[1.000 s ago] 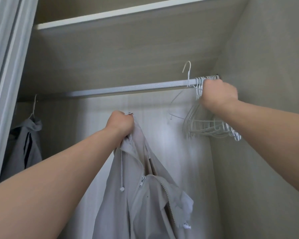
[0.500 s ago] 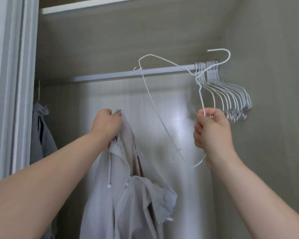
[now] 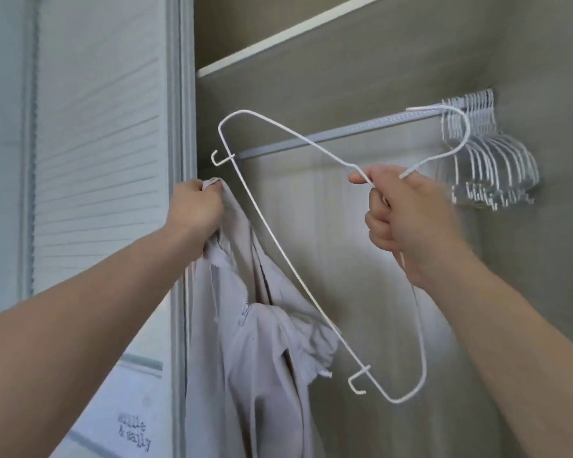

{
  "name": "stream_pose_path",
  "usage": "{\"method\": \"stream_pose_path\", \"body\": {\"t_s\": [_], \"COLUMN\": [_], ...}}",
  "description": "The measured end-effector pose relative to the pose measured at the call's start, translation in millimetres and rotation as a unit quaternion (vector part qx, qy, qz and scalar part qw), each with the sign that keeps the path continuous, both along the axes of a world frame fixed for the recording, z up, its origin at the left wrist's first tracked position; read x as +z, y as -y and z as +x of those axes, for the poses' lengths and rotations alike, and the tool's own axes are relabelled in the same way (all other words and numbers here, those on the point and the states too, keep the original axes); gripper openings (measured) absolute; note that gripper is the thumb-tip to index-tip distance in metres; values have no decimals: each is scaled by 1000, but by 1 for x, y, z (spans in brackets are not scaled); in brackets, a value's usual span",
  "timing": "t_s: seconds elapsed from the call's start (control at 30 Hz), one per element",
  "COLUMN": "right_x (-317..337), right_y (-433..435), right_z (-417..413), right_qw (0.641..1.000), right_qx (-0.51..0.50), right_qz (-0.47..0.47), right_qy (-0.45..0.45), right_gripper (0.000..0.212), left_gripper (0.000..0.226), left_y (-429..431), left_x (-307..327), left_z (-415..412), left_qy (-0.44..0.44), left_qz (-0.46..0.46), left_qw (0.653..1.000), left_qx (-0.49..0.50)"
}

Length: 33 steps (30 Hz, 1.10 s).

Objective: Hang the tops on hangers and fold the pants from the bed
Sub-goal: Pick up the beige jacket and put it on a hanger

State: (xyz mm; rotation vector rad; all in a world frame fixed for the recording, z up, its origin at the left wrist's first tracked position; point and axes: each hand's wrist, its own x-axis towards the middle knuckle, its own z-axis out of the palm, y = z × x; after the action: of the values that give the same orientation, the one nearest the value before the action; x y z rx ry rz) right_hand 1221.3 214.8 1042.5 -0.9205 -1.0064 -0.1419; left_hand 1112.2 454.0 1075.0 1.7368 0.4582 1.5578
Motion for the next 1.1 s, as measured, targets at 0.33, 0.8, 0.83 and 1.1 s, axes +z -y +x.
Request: {"method": "stream_pose_path", "body": {"t_s": [0.33, 0.8, 0.83, 1.1], "right_x": [-21, -27, -28, -56], "right_y": [39, 63, 66, 104], "right_z": [-115, -338, -357, -514], "right_qw": [976, 874, 865, 810], "right_qx": [213, 479, 494, 582], "right_qz": [24, -2, 0, 5], "right_qy": [41, 84, 89, 78], "right_gripper": [29, 32, 30, 29], "left_gripper": [28, 43, 44, 35], "left_y": [94, 276, 290, 395], "left_x": [40, 55, 55, 35], "left_z": [-227, -508, -527, -686], "left_qy": [73, 6, -2, -160], "left_qz": [35, 70, 73, 61], "left_qw": [965, 863, 853, 738], "left_qx": [251, 501, 517, 653]}}
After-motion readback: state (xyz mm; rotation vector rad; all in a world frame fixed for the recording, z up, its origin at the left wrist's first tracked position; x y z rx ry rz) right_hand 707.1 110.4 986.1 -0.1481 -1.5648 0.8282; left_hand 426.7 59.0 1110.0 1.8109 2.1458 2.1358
